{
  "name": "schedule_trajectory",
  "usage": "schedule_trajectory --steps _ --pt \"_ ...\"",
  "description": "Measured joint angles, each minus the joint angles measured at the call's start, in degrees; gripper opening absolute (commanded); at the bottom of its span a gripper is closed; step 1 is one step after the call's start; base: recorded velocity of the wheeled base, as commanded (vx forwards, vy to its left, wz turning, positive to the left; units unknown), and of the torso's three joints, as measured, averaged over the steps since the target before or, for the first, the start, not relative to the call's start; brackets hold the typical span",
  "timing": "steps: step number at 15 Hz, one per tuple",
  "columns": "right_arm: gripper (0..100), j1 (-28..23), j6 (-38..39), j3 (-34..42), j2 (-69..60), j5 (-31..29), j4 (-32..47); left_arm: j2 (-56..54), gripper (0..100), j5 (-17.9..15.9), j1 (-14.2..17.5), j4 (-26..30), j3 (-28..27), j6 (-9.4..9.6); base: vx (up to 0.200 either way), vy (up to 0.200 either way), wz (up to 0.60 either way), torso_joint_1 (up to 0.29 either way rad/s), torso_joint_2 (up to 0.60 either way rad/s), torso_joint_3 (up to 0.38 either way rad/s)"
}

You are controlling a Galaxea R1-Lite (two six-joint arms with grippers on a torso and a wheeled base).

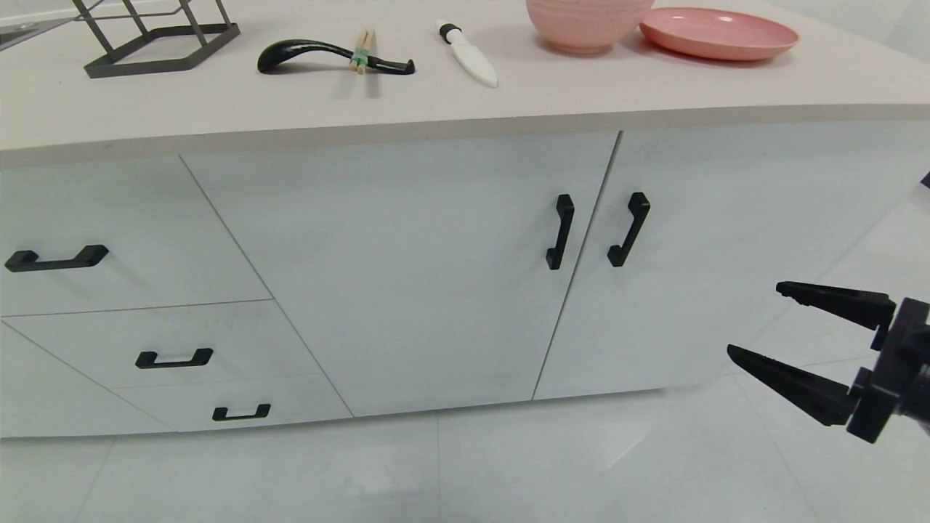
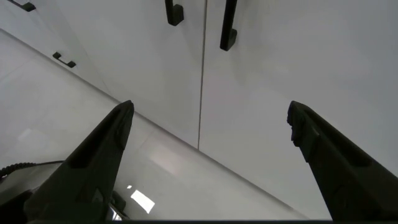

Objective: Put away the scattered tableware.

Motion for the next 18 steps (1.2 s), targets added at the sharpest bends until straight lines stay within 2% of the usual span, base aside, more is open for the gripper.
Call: schedule_trajectory --steps 2,3,4,6,8,9,11,13,14,16,18 --pt "100 0.44 0.00 0.46 -1.22 0.16 0.28 6.01 100 -8.28 -0.63 0.06 -1.16 0.44 0.000 0.000 0.00 0.000 0.00 0.000" --pt "100 0.63 0.02 0.60 -1.83 0.16 0.39 8.85 100 -9.91 -1.32 0.00 -1.44 1.13 0.000 0.000 0.00 0.000 0.00 0.000" --pt "100 0.82 0.00 0.68 -2.33 0.18 0.33 11.45 100 -11.12 -3.01 0.05 -1.51 3.10 0.000 0.000 0.00 0.000 0.00 0.000" --pt "100 1.04 0.00 0.85 -2.95 0.16 0.39 16.80 100 -11.04 -10.18 0.02 -1.71 9.06 0.000 0.000 0.00 0.000 0.00 0.000" --pt "100 1.38 0.02 0.95 -3.28 0.16 0.39 23.52 100 -5.91 -17.62 -0.24 -1.73 14.51 0.000 0.000 0.00 0.000 0.00 0.000" --pt "100 1.49 0.02 1.05 -3.43 0.16 0.30 26.83 100 -3.38 -21.00 -0.99 -1.68 16.62 0.000 0.000 0.00 0.000 0.00 0.000" --pt "100 1.82 0.00 2.50 -3.82 0.21 0.05 33.83 100 -0.37 -26.71 -5.64 -1.68 18.82 0.000 0.000 0.00 0.000 0.00 0.000" --pt "100 3.36 0.00 4.27 -4.89 1.11 -0.02 39.67 100 2.62 -30.65 -7.58 -1.90 21.74 0.000 0.000 0.00 0.000 0.00 0.000" --pt "100 3.83 0.02 4.57 -5.30 1.26 -0.09 41.59 100 3.91 -32.88 -7.86 -2.34 22.88 0.000 0.000 0.00 0.000 0.00 0.000" --pt "100 4.18 0.02 5.12 -5.79 1.37 -0.05 44.30 100 9.48 -39.83 -7.96 -3.80 23.39 0.000 0.000 0.00 0.000 0.00 0.000" --pt "100 4.40 0.02 5.28 -5.99 1.39 -0.06 47.06 100 20.49 -51.32 -8.24 -7.33 23.28 0.000 0.000 0.00 0.000 0.00 0.000"
